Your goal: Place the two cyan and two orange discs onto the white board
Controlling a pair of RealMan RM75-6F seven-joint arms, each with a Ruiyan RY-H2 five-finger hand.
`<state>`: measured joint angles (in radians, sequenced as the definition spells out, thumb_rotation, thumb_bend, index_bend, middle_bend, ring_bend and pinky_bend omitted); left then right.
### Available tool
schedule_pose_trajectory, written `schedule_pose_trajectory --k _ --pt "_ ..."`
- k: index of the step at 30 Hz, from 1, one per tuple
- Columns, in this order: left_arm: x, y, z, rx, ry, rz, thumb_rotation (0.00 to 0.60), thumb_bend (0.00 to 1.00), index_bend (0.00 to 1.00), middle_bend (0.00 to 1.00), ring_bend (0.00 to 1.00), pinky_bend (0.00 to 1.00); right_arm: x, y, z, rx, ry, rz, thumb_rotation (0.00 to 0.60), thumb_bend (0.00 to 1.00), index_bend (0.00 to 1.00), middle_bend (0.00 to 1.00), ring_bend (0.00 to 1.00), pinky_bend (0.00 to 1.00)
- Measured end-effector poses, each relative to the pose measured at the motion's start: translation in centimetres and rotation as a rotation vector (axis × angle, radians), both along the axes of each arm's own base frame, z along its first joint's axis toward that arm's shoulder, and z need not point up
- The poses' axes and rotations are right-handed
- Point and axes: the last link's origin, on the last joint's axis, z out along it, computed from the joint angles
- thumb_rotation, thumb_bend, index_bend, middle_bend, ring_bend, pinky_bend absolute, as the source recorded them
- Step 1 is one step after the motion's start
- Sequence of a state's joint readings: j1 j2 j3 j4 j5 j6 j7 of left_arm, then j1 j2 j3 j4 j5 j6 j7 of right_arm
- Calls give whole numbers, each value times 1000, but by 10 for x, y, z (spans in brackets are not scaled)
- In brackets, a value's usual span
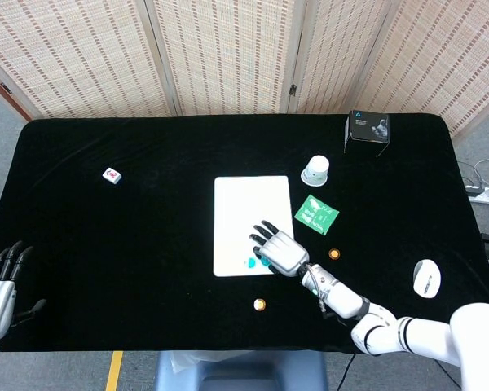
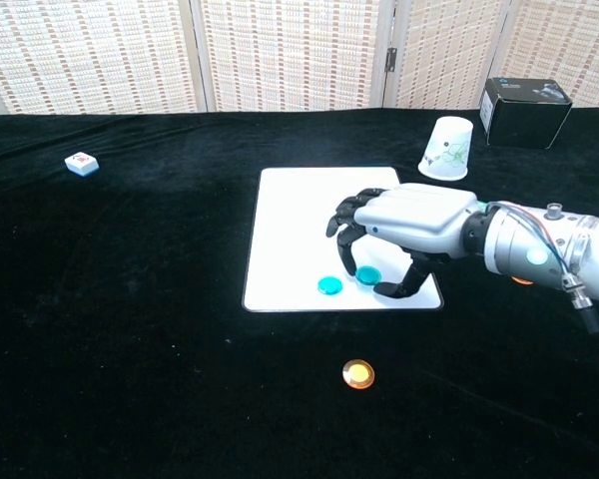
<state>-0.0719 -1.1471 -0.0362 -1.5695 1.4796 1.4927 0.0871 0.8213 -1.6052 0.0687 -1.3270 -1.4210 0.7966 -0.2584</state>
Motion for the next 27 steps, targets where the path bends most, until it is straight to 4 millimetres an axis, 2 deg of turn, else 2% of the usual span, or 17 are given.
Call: schedule_pose_trajectory --k 4,9,15,18,22,27 --pt "-1 -1 0 0 1 4 600 225 54 24 13 0 1 1 -2 10 5 6 600 444 350 170 23 0" --pt "-1 0 0 1 3 4 600 225 54 24 13 0 2 2 0 7 -11 5 600 445 319 167 27 0" --pt "-2 1 0 3 -2 -2 600 224 54 24 12 0 -5 -3 24 -71 -48 -12 600 446 318 167 31 0" --pt "-2 2 0 3 -4 -5 600 225 54 24 12 0 -20 -6 45 -130 -59 -50 600 445 324 167 31 0" --pt "-1 2 -1 1 -6 -10 600 225 54 24 12 0 -51 -6 71 -191 -40 -134 600 444 354 168 28 0" --pt "1 3 -3 -3 -10 -21 600 225 54 23 12 0 -87 5 83 -207 -11 -233 600 445 364 169 26 0"
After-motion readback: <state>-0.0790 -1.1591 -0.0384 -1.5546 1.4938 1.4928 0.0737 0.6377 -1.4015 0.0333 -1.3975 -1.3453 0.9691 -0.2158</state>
